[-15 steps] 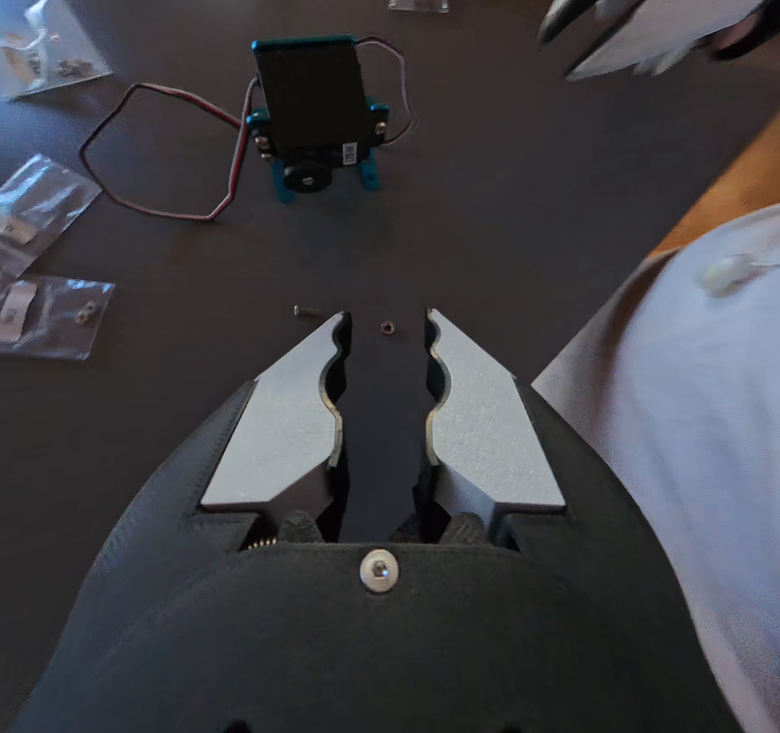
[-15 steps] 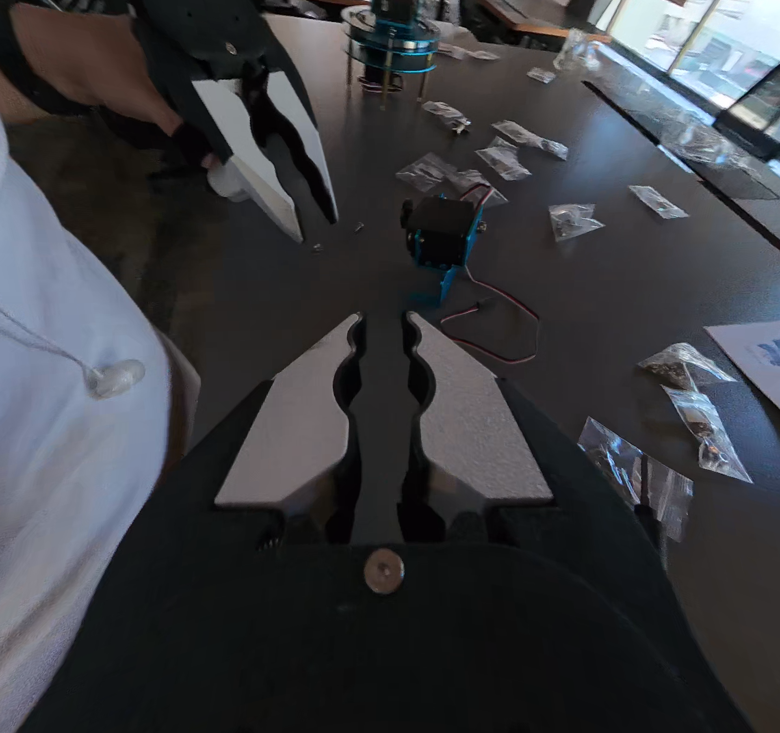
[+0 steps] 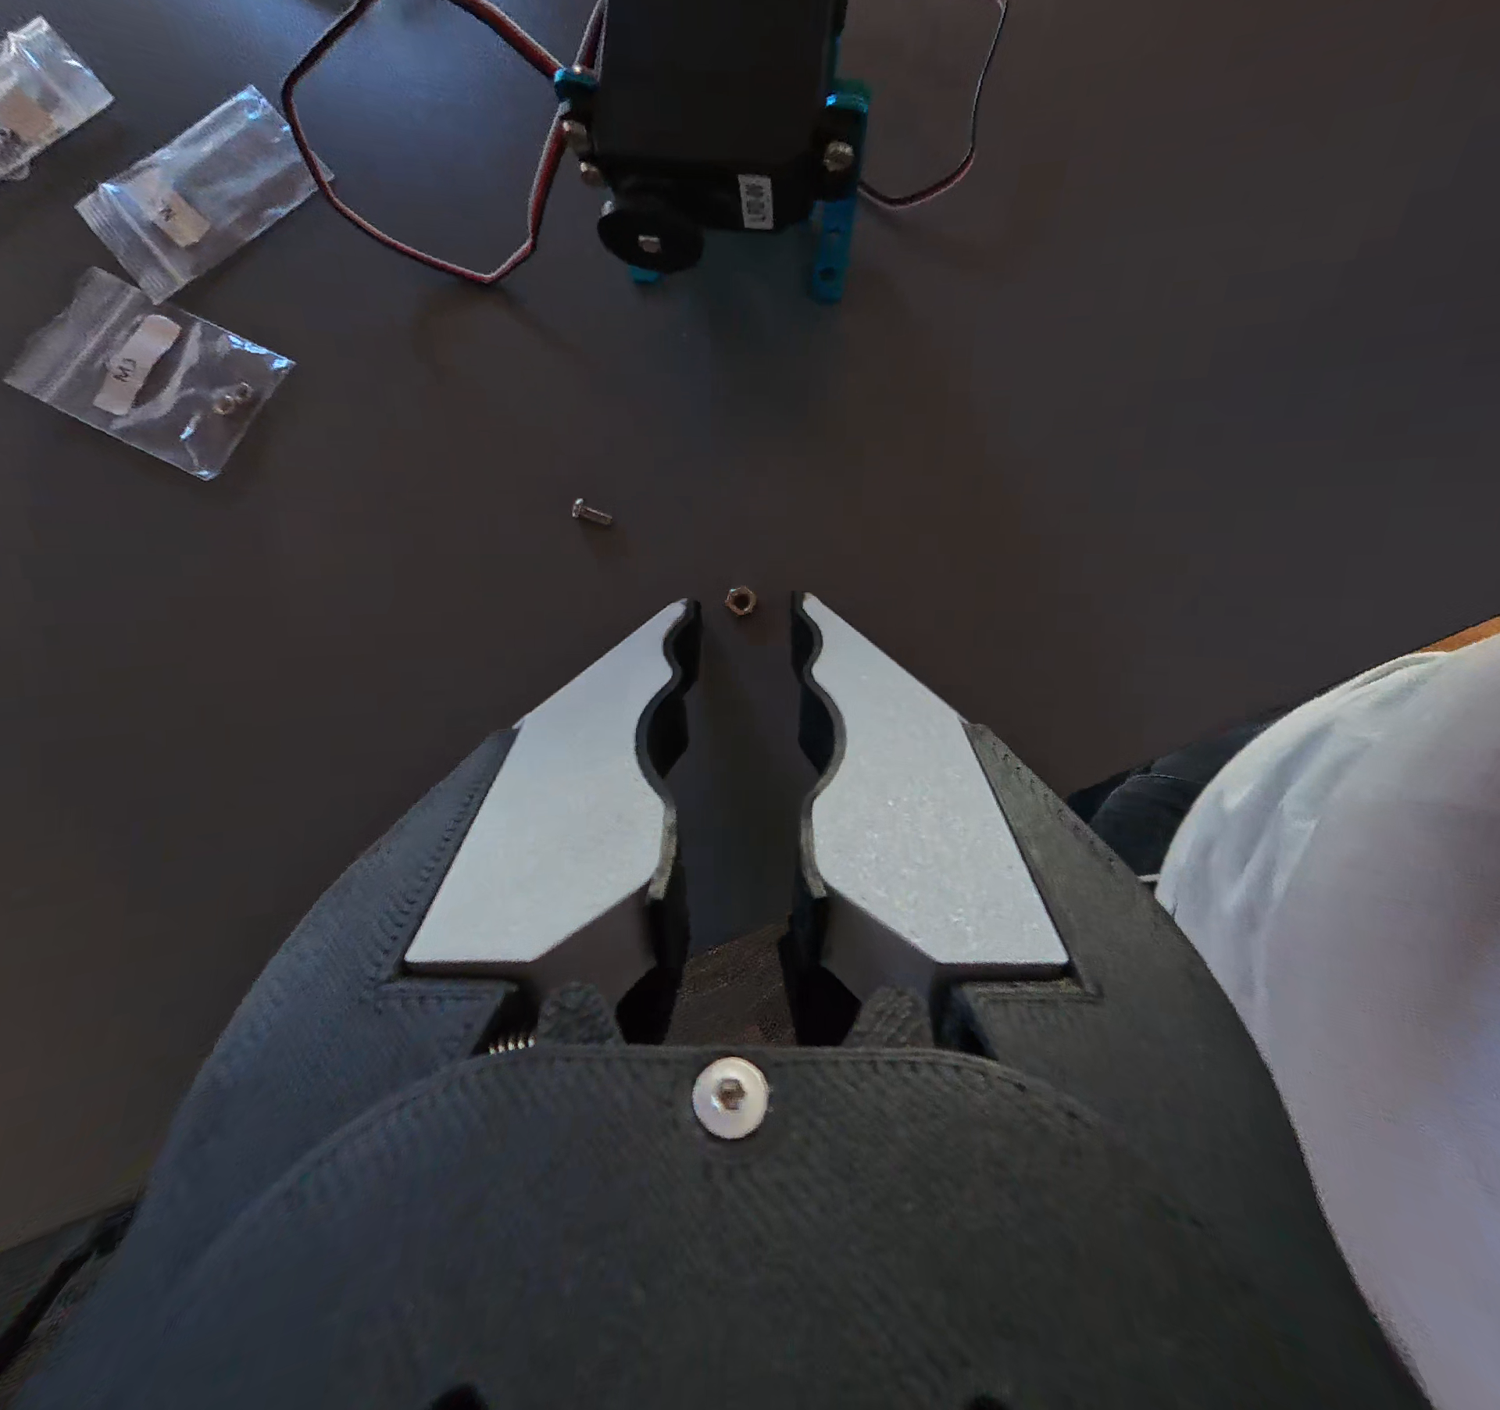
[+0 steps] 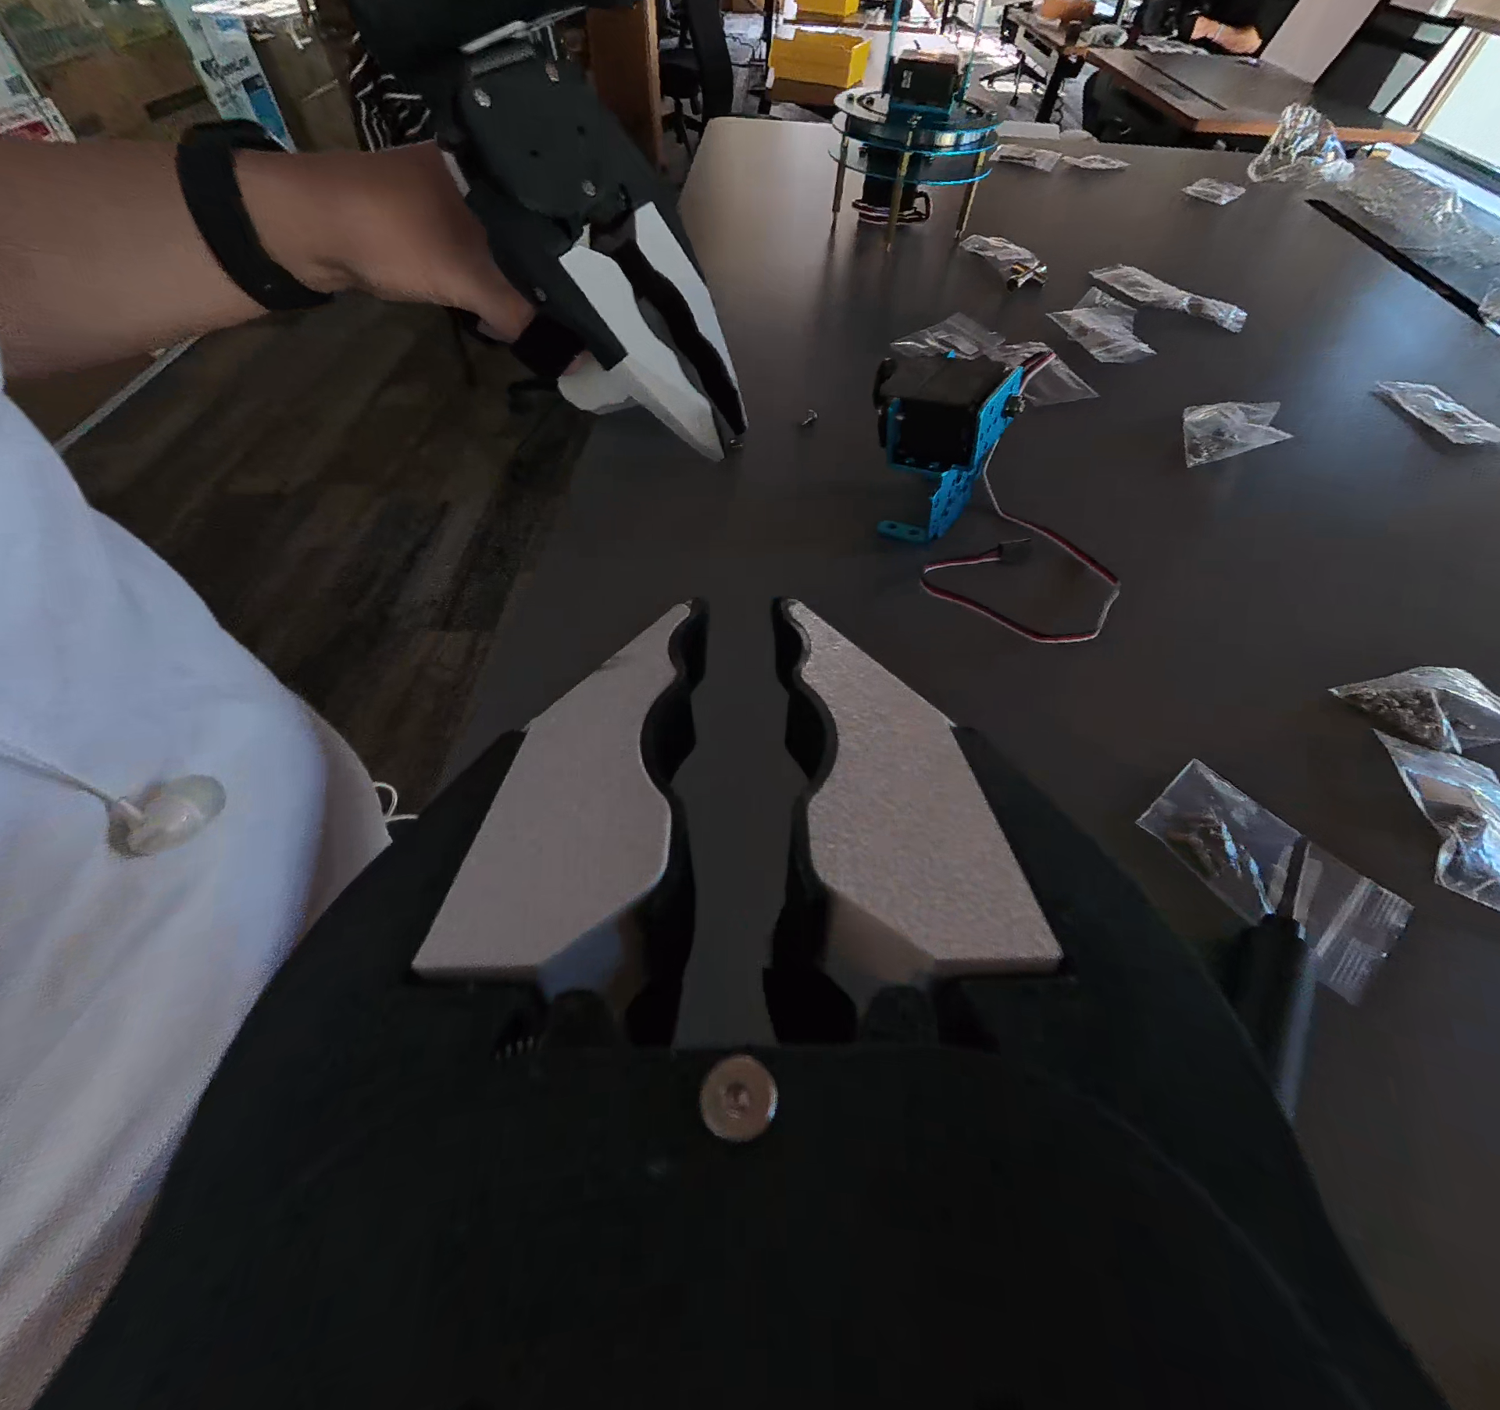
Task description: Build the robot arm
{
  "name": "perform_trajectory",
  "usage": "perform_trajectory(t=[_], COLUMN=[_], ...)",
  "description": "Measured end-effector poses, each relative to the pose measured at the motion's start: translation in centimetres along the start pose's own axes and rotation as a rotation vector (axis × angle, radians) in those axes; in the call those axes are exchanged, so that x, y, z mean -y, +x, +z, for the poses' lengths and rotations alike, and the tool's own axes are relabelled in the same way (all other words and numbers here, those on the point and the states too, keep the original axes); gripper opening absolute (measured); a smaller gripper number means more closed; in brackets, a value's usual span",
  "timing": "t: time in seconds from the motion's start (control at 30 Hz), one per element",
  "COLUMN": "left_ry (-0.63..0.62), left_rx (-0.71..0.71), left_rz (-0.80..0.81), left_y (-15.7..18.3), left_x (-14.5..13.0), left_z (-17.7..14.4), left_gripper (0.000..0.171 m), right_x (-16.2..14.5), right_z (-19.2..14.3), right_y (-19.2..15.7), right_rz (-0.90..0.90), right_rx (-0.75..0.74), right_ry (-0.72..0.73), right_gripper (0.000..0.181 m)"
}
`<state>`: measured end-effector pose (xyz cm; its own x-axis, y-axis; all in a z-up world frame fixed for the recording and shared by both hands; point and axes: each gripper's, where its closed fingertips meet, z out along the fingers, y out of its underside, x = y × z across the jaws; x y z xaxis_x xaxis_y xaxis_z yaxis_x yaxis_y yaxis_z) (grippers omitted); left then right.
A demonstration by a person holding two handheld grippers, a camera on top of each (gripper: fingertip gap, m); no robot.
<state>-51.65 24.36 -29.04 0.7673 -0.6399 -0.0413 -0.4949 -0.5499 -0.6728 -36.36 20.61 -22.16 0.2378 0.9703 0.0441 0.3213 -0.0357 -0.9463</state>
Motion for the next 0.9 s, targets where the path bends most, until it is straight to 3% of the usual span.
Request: perform_trajectory(t=[0.2, 0.4, 0.7, 0.77, 0.83, 0.9], left_ry=[0.002, 0.011, 0.009, 0.011, 0.017, 0.014], left_rx=[-0.011, -0.022, -0.065, -0.048, -0.033, -0.049], left_rz=[0.023, 0.117, 0.184, 0.177, 0.168, 0.138], left_y=[-0.4, -0.2, 0.1, -0.2, -0.7, -0.7], left_x=[0.0, 0.2, 0.5, 0.6, 0.5, 0.2], left_z=[0.0, 0.1, 0.5, 0.4, 0.2, 0.0], left_gripper=[0.014, 0.02, 0.001, 0.01, 0.031, 0.029], right_x=[-0.8, -1.3, -2.0, -2.2, -2.4, -2.5], right_z=[-1.1, -2.2, -3.3, -3.4, -3.5, -3.6], right_y=[-0.3, -0.6, -0.6, -0.6, -0.7, -0.7], right_rz=[-0.031, -0.011, -0.025, -0.023, -0.022, -0.027], right_rx=[0.017, 0.01, 0.007, 0.006, 0.008, 0.012], right_ry=[-0.037, -0.03, -0.051, -0.054, -0.059, -0.066], right_gripper=[0.016, 0.016, 0.016, 0.016, 0.016, 0.016])
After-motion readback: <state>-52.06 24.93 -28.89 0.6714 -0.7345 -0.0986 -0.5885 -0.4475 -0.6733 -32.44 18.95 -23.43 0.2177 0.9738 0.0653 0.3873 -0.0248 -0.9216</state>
